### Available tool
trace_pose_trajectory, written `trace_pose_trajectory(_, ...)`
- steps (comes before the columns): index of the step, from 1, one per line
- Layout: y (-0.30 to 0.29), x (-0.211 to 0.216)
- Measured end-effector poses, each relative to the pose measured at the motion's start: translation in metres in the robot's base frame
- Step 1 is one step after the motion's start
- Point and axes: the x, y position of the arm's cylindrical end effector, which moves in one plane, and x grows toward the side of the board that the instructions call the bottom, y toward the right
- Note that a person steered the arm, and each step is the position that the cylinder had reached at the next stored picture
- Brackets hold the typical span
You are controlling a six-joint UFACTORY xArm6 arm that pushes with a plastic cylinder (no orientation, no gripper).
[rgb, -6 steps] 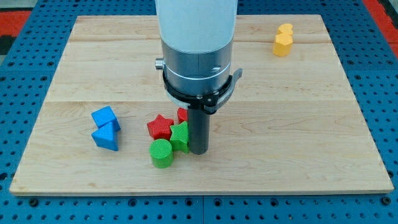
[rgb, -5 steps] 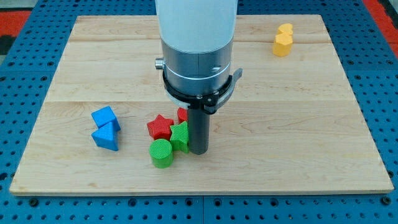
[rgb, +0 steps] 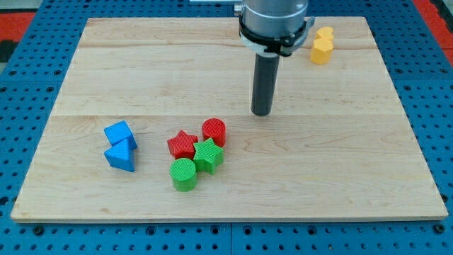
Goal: Move your arm closer to the red circle
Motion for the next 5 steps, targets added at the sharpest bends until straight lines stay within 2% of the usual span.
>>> trace_pose_trajectory(2,-0.064,-0.005)
trace_pose_trajectory(4,-0.12,0.011)
trace_pose_trajectory(5,-0.096,0.028)
